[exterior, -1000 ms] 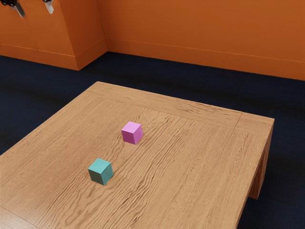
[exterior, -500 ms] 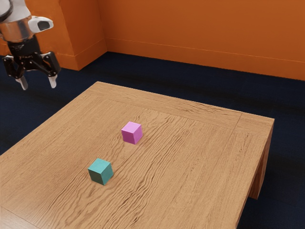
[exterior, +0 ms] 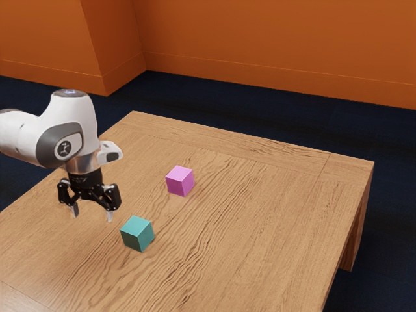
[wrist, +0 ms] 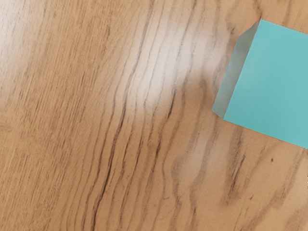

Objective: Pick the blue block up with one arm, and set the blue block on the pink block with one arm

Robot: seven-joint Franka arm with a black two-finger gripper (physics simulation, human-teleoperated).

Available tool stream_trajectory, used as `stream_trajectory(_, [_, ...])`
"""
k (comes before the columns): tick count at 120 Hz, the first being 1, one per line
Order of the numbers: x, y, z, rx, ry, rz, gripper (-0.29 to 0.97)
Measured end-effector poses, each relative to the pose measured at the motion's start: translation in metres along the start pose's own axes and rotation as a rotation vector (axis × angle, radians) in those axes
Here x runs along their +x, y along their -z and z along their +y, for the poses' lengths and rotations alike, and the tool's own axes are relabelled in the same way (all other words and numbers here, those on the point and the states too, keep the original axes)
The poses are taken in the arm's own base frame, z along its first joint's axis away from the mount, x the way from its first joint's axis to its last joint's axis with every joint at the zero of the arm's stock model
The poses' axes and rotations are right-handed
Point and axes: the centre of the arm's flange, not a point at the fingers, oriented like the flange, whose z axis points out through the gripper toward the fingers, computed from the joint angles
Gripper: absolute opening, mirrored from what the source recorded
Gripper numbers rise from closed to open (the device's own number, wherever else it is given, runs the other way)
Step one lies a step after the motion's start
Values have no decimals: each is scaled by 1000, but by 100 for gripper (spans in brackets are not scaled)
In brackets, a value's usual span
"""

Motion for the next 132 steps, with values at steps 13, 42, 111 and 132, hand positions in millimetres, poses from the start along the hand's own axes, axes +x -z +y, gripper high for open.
stream_trajectory(13, [0, -14, 10, -4, -81, 82, 68])
stream_trajectory(42, [10, -33, 30, -46, -174, 198, 68])
stream_trajectory(111, [12, -57, 58, -77, -333, 208, 68])
stream_trajectory(132, [10, -58, 64, -90, -380, 200, 68])
